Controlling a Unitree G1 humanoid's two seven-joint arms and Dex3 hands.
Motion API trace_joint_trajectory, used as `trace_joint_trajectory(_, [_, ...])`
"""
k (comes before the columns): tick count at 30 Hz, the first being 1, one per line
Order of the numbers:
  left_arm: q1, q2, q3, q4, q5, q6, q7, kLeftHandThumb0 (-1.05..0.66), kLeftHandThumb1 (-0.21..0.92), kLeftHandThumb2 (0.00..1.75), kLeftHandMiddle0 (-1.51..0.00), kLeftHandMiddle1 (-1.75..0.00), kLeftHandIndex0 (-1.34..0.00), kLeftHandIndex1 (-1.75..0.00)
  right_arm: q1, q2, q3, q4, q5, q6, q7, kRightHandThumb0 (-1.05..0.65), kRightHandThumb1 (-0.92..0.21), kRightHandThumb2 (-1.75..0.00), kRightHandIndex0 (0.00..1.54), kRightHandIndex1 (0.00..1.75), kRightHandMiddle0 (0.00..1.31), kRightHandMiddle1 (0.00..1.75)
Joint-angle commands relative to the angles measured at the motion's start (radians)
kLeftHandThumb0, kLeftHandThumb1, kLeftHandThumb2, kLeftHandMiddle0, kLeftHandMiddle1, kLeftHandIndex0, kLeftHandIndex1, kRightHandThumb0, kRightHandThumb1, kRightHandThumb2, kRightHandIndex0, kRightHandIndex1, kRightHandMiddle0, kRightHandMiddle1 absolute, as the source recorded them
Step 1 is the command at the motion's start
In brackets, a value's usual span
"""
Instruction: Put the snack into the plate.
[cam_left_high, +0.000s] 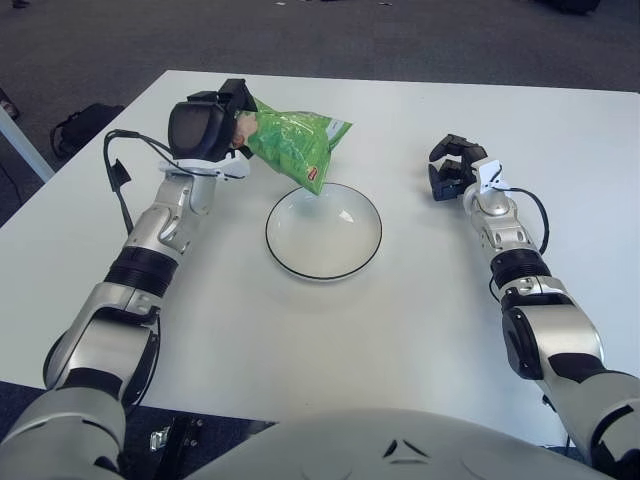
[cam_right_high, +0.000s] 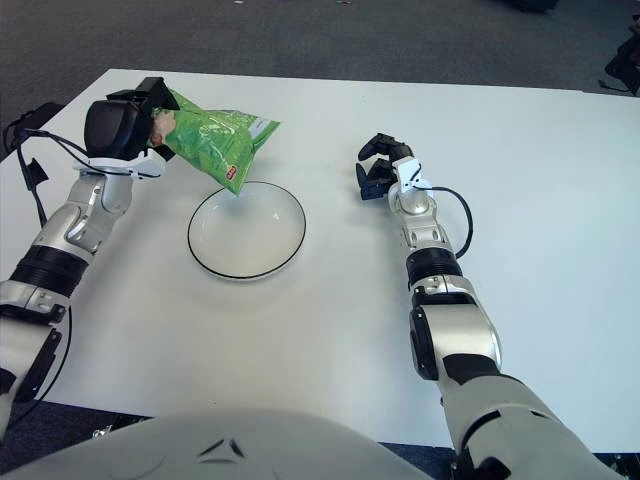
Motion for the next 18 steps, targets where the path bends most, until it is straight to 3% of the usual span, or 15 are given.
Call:
trace_joint_trajectory(1, [0.031, -0.005, 0.027, -0.081, 0.019, 0.047, -0.024, 0.0, -0.08, 1.74, -0.93, -1.66, -0.69, -1.75, 0.081, 0.011, 0.024, 0.068, -0.02, 0.089, 0.034, -0.01, -0.04, -1.59, 0.81, 1.75, 0.68, 1.6])
trace_joint_trajectory(10, [0.076, -0.02, 0.047, -0.17, 0.033, 0.043, -0.017, 0.0, -0.06, 1.75, -0.87, -1.74, -0.69, -1.75, 0.079, 0.004, 0.037, 0.069, -0.027, 0.095, 0.038, -0.01, -0.03, -1.61, 0.82, 1.75, 0.68, 1.6])
trace_joint_trajectory(18, [0.121, -0.006, 0.057, -0.231, 0.027, -0.05, -0.011, 0.0, -0.06, 1.75, -0.87, -1.75, -0.69, -1.75, 0.077, 0.003, 0.046, 0.065, -0.032, 0.107, 0.034, -0.01, -0.04, -1.59, 0.81, 1.75, 0.67, 1.6])
